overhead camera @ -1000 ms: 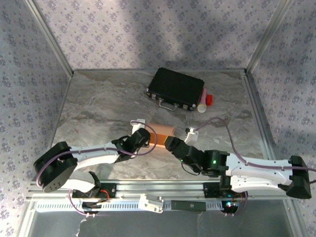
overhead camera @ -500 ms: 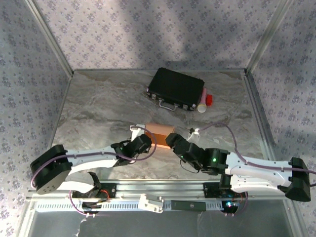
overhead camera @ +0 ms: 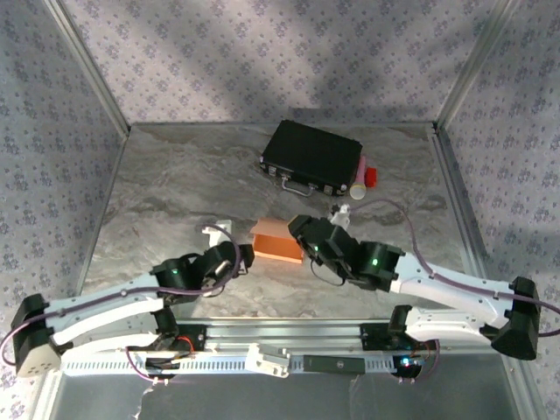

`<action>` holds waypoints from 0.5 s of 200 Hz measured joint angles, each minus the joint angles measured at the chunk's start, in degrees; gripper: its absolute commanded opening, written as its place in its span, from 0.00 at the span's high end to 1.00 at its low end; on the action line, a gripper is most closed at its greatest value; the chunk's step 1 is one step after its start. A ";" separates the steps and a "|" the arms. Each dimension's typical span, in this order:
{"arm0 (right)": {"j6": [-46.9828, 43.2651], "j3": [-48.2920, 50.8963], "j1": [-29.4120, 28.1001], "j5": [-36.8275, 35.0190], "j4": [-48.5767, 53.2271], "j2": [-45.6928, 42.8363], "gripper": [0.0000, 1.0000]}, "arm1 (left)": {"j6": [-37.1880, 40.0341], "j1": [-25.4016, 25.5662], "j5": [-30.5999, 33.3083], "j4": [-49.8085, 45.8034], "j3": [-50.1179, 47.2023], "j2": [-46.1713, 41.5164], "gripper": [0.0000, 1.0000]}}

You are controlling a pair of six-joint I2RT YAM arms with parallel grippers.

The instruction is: Fold the paper box

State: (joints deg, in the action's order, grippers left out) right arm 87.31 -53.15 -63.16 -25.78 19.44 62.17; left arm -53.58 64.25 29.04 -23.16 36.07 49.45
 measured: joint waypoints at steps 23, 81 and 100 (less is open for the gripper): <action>-8.20 -6.19 4.02 1.66 2.49 5.90 0.69 | 1.77 -3.87 -3.98 -2.58 6.47 -2.32 0.60; -22.75 -8.17 9.73 8.00 4.04 18.67 0.76 | 9.16 -25.14 -27.04 -2.19 19.54 12.81 0.66; -24.98 -8.15 9.77 9.33 3.98 20.90 0.77 | 11.47 -25.55 -31.63 -0.92 20.37 19.87 0.68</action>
State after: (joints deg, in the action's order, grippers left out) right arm 62.33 -61.30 -53.39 -16.45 23.42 83.07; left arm -42.11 38.70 -2.59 -24.08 56.45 69.32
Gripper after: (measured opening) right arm 0.236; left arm 0.332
